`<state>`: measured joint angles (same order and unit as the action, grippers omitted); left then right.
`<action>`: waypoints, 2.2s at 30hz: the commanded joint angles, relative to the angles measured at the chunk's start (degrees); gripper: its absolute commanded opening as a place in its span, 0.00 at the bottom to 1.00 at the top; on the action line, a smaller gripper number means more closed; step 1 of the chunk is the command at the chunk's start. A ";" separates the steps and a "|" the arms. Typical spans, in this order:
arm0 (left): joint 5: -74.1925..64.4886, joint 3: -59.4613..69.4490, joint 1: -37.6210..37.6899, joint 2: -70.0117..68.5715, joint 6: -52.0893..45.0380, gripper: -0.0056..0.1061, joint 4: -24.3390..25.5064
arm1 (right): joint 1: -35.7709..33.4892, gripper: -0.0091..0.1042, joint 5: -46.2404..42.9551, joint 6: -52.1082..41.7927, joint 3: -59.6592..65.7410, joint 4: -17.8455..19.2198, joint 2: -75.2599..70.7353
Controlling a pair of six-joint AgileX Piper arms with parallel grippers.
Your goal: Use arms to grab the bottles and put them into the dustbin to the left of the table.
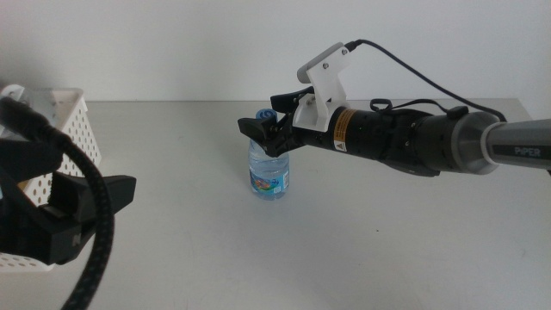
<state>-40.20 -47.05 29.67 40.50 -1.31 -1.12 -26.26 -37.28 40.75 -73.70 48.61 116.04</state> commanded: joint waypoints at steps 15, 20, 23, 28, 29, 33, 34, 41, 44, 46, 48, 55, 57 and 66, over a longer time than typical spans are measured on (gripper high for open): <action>4.33 -1.52 0.26 -0.12 0.59 0.89 -0.06 | 1.22 0.63 3.37 54.53 0.30 51.51 -33.20; 4.33 -1.52 0.26 -0.12 0.59 0.89 -0.06 | 5.04 0.63 3.38 62.01 7.91 54.99 -42.22; 4.33 -1.52 0.26 -0.12 0.59 0.89 -0.06 | 7.75 0.63 3.09 57.01 15.63 46.29 -47.42; 4.33 -1.52 0.26 -0.12 0.59 0.89 -0.06 | 7.67 0.63 3.44 35.61 32.31 17.60 -55.39; 4.33 -1.52 0.26 -0.12 0.59 0.89 -0.06 | 6.67 0.63 3.68 32.06 34.88 13.22 -56.74; 4.33 -1.52 0.26 -0.12 0.59 0.89 -0.06 | 0.27 0.63 15.09 13.61 42.36 -7.64 -61.44; 4.33 -1.52 0.26 -0.12 0.59 0.89 -0.06 | -1.90 0.63 20.35 7.17 42.62 -14.07 -62.69; 4.33 -1.52 0.26 -0.12 0.59 0.89 -0.06 | -8.22 0.60 40.42 -42.82 38.17 -55.26 -68.02; 4.33 -1.52 0.26 -0.12 0.59 0.89 -0.06 | -8.22 0.59 41.47 -54.12 38.17 -65.11 -68.62; 4.33 -1.52 0.26 -0.12 0.59 0.89 -0.06 | -8.22 0.59 42.54 -58.22 38.17 -67.93 -68.83; 4.33 -1.52 0.26 -0.12 0.59 0.89 -0.06 | -8.22 0.59 43.40 -58.99 38.17 -68.10 -68.85; 4.33 -1.52 0.26 -0.12 0.59 0.89 -0.06 | -8.22 0.59 43.39 -58.85 38.17 -65.68 -69.05; 4.33 -1.52 0.26 -0.12 0.59 0.89 -0.06 | -8.22 0.59 43.39 -57.98 38.17 -64.31 -69.19; 4.33 -1.52 0.26 -0.12 0.59 0.89 -0.06 | -8.22 0.59 42.26 -57.23 38.11 -63.88 -70.26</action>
<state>-40.20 -47.00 29.67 40.50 -1.31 -1.12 -34.50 9.74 -16.39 -33.28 -15.84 46.34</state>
